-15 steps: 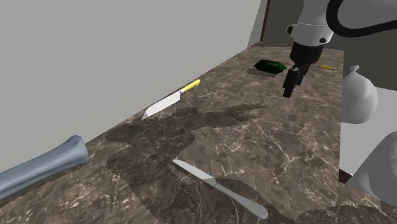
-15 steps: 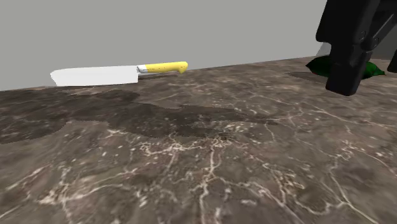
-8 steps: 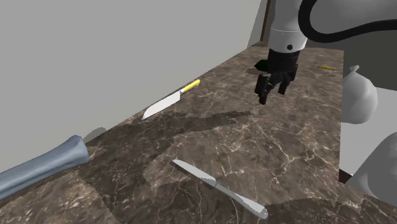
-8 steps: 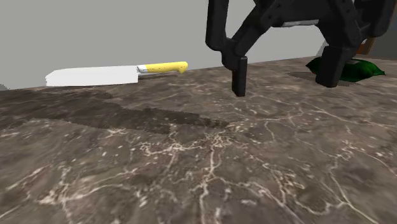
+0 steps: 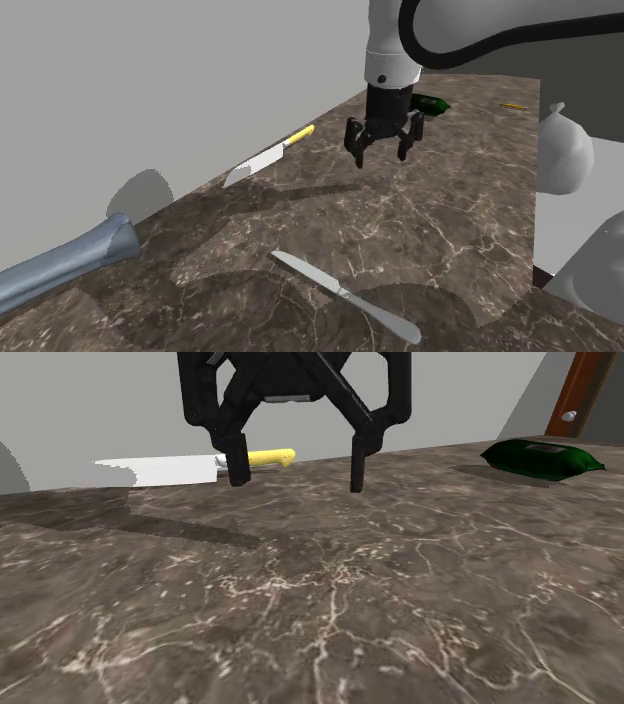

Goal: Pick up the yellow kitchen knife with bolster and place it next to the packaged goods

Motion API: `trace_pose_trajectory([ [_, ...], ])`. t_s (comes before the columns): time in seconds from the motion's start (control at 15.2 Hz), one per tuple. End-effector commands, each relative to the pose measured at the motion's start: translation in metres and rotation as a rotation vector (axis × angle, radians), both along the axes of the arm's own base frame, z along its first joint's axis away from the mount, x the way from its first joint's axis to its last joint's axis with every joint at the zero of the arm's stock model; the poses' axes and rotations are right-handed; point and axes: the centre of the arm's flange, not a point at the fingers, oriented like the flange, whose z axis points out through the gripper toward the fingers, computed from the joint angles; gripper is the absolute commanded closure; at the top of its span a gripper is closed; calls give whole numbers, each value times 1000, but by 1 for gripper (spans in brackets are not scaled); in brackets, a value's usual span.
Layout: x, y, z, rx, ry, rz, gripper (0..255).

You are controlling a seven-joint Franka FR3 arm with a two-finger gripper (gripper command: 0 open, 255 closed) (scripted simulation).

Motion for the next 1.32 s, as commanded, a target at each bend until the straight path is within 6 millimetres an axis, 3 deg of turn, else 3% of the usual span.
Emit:
trace_pose_trajectory([
  [0.0, 16, 17, 1, 13, 2, -90, 0],
  [0.66, 126, 78, 1, 70, 8, -505, 0],
  [1.19, 226, 91, 2, 115, 12, -837, 0],
  [1.25, 230, 91, 2, 117, 12, -852, 0],
])
